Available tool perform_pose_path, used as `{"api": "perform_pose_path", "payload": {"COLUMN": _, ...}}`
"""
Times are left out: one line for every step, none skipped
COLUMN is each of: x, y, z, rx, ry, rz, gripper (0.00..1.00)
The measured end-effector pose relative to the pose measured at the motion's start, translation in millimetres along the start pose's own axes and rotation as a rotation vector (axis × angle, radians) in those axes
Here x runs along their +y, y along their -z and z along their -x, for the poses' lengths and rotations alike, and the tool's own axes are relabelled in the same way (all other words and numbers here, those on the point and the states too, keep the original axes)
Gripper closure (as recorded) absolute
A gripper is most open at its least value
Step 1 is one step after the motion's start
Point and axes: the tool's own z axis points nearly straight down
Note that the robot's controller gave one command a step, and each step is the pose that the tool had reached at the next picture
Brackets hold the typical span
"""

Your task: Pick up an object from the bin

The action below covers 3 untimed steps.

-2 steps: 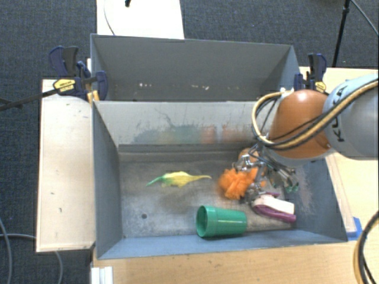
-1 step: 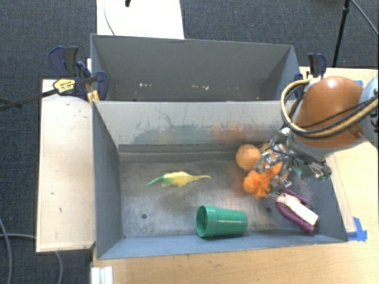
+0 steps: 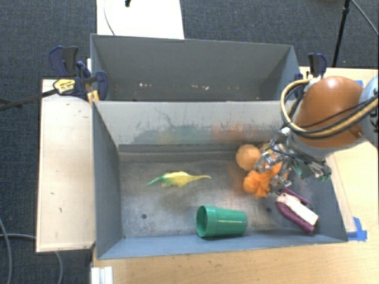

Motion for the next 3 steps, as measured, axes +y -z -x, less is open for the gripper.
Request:
{"api": "perform_pose_path", "payload": {"x": 3, "y": 48, "z": 0.9, "rx": 0.006, "ry": -0.009, "rz": 0.003, "gripper": 1.0}}
{"api": "perform_pose_path", "payload": {"x": 2, "y": 64, "z": 1.1, "rx": 0.004, "ry": -0.012, "rz": 0.002, "gripper": 1.0}}
{"api": "perform_pose_path", "payload": {"x": -16, "y": 61, "z": -1.9, "rx": -0.013, "ry": 0.049, "rz": -0.013, "gripper": 1.0}}
